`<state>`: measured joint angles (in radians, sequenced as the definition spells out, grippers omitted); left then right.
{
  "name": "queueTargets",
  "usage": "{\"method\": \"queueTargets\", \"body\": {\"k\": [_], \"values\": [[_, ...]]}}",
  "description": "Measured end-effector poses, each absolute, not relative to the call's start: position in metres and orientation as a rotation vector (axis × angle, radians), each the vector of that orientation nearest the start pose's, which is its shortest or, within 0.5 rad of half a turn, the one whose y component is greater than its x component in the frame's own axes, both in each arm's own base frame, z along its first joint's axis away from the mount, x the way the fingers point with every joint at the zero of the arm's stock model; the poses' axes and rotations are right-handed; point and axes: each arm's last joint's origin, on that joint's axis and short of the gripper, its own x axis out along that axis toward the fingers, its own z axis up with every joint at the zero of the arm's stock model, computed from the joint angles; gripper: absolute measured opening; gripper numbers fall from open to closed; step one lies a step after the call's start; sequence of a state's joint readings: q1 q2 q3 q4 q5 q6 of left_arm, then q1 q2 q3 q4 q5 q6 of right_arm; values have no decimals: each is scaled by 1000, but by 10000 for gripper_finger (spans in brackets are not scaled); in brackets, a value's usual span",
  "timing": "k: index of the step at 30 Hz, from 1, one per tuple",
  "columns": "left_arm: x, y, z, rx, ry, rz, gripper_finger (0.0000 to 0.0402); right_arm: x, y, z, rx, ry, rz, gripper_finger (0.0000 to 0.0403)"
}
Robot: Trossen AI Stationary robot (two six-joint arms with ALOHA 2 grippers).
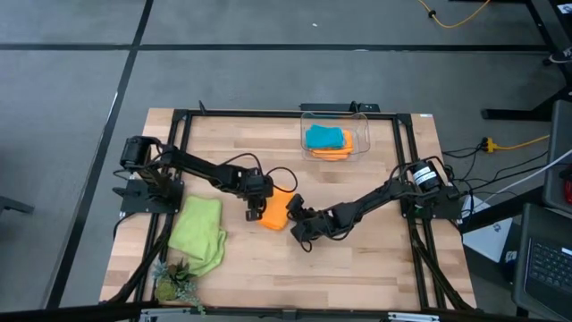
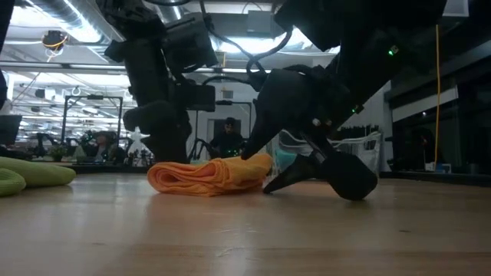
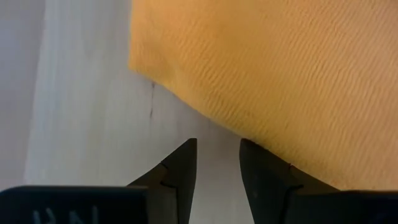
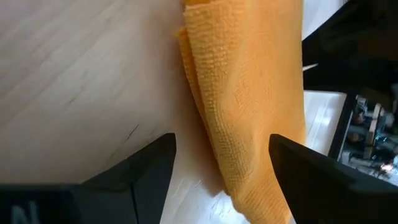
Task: Fold microfiber towels
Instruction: Stack the folded orange microfiber towel on top of the blue microfiber towel in the transparent bin
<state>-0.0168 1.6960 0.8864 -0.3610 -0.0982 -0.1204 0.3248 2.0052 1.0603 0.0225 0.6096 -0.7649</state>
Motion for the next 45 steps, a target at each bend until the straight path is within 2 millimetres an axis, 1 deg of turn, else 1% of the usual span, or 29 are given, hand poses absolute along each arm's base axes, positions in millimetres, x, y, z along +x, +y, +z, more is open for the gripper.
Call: {"method": "queueTargets", "body": {"k": [2,6,8,11,14,17,19,21,24,28,38,45], "values": [[304,-2,136,-39,1171,141,115,365,105,107,-1150,902,88,264],[309,-4,125,-45,1179,127,115,366,104,107,-1136,888,109,264],[312,-5,123,-39,1164,128,115,367,102,107,-1134,891,109,264],[316,-7,123,-40,1137,128,115,367,100,107,-1126,891,114,264],[322,-10,129,-37,1115,123,115,368,99,107,-1117,886,124,264],[333,-15,132,-38,1072,88,115,368,99,107,-1115,885,124,264],[336,-20,134,-42,1058,62,115,368,99,107,-1112,885,124,264],[341,-25,130,-57,1047,19,115,368,99,107,-1111,885,124,264],[344,-30,125,-37,1055,20,115,368,99,107,-1109,885,125,264],[344,-32,122,-4,1069,60,115,368,99,107,-1110,890,129,264],[344,-30,119,-14,1073,57,114,369,103,107,-1102,851,120,264],[344,-30,119,-16,1073,64,99,368,106,107,-1089,845,157,264]]}}
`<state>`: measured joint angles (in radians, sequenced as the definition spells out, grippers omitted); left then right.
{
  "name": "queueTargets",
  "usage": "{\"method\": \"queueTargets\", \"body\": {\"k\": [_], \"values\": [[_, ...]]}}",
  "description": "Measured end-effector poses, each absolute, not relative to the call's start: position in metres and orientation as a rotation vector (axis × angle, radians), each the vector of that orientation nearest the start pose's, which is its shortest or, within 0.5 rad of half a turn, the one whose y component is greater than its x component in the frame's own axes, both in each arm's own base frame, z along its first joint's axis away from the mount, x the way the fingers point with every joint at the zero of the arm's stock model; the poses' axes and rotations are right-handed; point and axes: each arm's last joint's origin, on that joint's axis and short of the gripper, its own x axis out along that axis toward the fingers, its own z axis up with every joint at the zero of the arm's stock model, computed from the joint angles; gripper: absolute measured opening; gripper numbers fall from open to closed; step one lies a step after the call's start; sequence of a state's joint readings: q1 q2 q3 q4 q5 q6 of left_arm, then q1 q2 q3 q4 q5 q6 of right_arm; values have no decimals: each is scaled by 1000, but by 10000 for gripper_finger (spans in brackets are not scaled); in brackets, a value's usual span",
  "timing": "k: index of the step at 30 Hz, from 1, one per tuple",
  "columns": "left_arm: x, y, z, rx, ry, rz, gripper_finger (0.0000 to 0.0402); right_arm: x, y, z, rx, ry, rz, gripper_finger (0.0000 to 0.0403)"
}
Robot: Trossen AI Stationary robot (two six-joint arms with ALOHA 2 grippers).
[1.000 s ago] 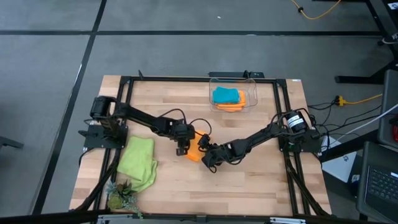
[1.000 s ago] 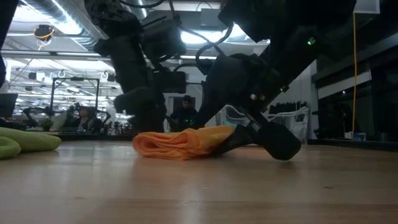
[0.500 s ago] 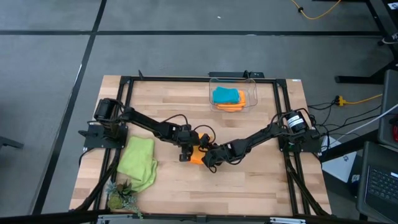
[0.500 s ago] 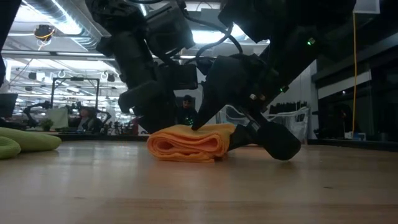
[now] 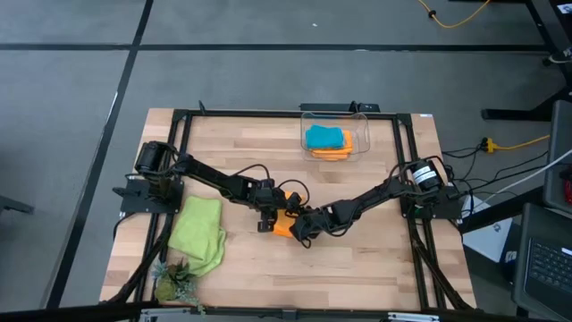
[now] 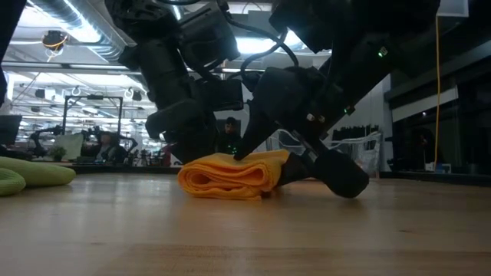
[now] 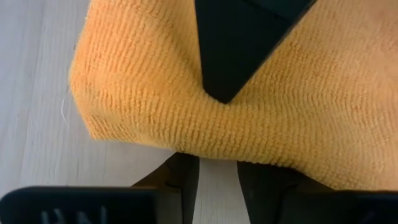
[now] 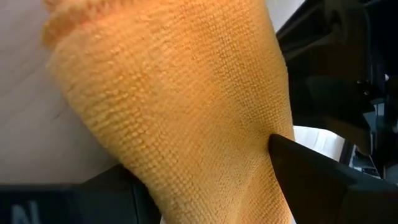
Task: Fold microfiber towels
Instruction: Stack the folded orange microfiber towel on top of the blue microfiber towel in the transparent bin
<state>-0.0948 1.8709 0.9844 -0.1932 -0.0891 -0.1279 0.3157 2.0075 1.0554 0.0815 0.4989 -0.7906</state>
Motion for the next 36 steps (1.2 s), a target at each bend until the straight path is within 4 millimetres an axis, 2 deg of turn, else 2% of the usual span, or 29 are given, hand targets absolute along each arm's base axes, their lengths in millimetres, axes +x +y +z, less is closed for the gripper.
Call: {"method": "queueTargets", "body": {"k": [6,9,14,21,27,31,36], "values": [[344,-30,119,-12,1071,66,95,368,107,107,-1087,836,150,262],[344,-30,119,-34,1070,76,100,368,107,107,-1082,838,150,242],[344,-30,120,-63,1064,92,112,368,107,106,-1005,848,141,163],[343,-30,127,-69,1046,94,143,367,107,105,-858,859,93,22],[334,-24,139,-69,1081,143,162,365,109,103,-713,871,42,18],[318,-15,162,-44,1178,293,162,361,114,105,-660,880,18,18],[295,-9,194,-26,1190,407,163,354,117,121,-572,871,-58,18]]}}
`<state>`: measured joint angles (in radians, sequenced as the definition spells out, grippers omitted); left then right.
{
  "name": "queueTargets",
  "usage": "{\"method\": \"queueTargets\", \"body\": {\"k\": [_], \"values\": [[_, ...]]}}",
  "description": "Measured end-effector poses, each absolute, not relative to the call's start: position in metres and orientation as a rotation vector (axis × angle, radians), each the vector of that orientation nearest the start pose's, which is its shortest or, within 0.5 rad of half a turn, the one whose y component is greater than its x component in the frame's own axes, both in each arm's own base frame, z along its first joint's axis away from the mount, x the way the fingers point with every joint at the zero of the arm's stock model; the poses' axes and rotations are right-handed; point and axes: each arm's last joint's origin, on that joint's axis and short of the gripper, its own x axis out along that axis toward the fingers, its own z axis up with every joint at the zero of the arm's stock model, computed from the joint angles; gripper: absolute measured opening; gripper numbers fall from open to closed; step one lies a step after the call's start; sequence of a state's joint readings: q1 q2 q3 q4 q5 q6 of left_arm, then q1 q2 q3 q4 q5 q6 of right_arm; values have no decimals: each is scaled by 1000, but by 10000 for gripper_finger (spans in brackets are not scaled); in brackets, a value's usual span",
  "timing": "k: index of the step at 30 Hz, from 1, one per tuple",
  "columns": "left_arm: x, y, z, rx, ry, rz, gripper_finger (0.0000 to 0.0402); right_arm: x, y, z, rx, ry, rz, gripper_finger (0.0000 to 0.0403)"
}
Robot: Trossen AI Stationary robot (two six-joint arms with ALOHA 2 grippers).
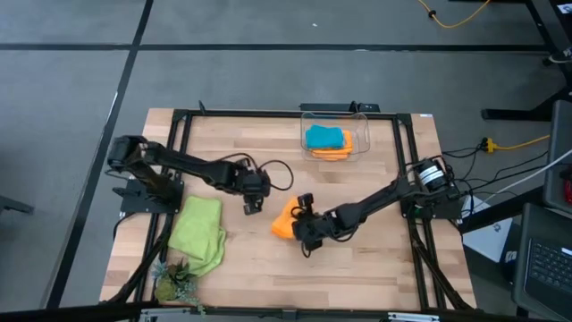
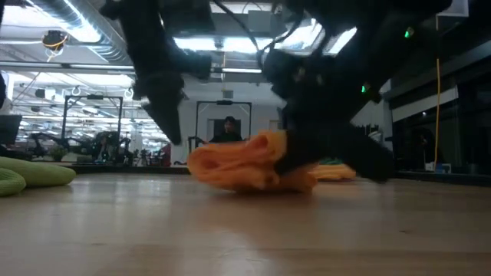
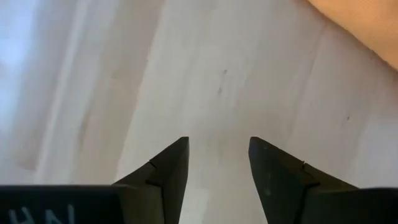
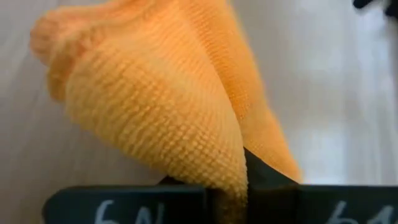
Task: Fold microfiber towels
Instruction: Stack the folded orange microfiber towel on top of the blue microfiber towel in the transparent bin
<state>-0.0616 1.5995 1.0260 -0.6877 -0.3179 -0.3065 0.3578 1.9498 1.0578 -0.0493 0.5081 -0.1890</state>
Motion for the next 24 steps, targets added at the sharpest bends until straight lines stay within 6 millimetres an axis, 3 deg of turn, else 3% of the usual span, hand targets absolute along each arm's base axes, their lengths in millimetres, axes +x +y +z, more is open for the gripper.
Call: {"method": "queueTargets", "body": {"k": [8,15,19,24], "values": [[275,-9,232,-62,1076,433,163,341,111,165,-449,824,-175,18],[260,-16,240,-60,1117,431,161,315,97,206,-453,818,-360,18],[252,-21,239,-35,1170,466,161,295,80,232,-496,814,-509,18],[247,-30,238,3,1203,468,159,280,40,252,-508,849,-701,18]]}}
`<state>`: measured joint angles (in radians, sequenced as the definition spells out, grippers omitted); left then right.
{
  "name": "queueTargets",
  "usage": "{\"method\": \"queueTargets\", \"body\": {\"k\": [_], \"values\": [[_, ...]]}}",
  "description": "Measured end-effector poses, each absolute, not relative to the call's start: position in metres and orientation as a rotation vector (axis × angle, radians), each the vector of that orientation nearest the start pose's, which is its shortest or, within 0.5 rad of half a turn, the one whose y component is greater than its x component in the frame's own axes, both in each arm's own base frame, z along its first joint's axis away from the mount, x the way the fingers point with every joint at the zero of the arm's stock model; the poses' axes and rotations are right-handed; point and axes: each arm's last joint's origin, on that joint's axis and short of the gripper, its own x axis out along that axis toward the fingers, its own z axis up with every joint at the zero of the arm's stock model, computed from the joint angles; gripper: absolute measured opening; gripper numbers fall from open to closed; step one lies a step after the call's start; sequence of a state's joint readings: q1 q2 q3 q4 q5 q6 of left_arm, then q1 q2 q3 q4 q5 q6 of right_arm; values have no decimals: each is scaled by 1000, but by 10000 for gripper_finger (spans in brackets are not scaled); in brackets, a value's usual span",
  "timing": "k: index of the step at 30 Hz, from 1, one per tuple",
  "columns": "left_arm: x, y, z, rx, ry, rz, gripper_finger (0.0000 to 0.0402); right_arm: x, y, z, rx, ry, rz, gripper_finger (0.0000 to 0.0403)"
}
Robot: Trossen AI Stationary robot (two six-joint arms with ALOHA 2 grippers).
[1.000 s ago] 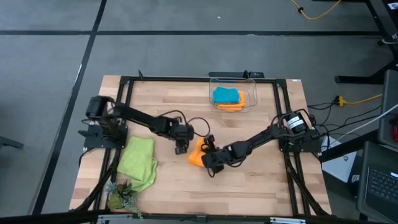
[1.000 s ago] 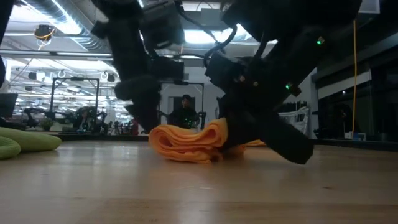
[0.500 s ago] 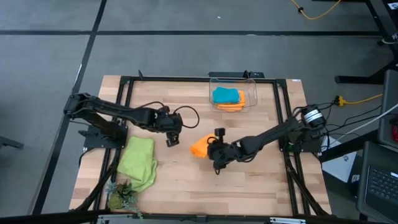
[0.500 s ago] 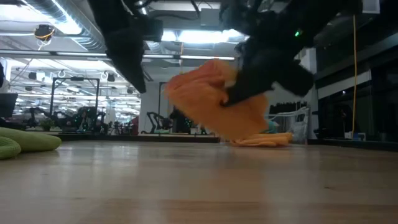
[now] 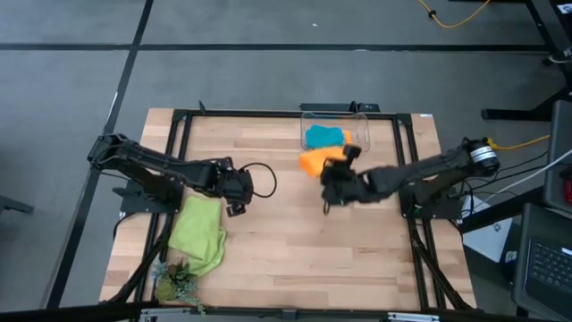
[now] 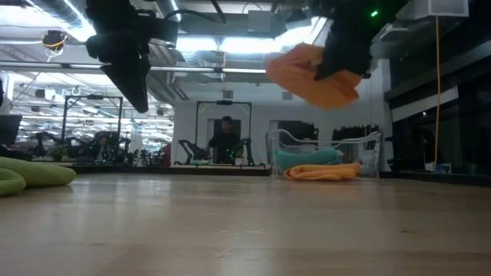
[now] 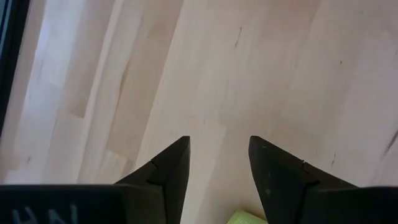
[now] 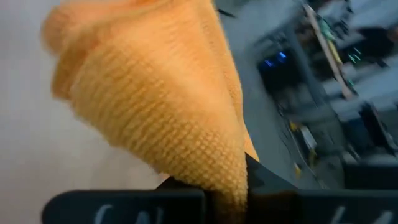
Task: Fold microfiber towels
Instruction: Stack the folded orange microfiber towel on top of the blue microfiber towel in the transparent bin
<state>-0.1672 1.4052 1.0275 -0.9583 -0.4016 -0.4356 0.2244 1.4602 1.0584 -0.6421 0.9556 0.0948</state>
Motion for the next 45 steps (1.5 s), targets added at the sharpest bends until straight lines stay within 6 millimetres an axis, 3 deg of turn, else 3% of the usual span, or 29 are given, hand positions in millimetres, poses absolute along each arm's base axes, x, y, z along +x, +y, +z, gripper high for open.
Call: {"method": "queueTargets", "body": {"k": [4,11,18,23,28,38,45], "values": [[246,-36,238,17,1199,451,159,284,-2,254,-521,921,-790,18],[244,-45,238,59,1181,448,159,283,-73,239,-455,1104,-856,18],[244,-46,238,82,1167,461,159,291,-112,221,-422,1158,-812,18],[245,-46,239,86,1158,469,159,299,-126,194,-455,1244,-796,18],[245,-46,239,84,1156,469,159,302,-134,183,-425,1257,-812,25],[245,-46,239,84,1156,469,159,302,-134,182,-376,1267,-744,148],[245,-46,239,84,1156,469,159,308,-134,203,-303,1287,-688,221]]}}
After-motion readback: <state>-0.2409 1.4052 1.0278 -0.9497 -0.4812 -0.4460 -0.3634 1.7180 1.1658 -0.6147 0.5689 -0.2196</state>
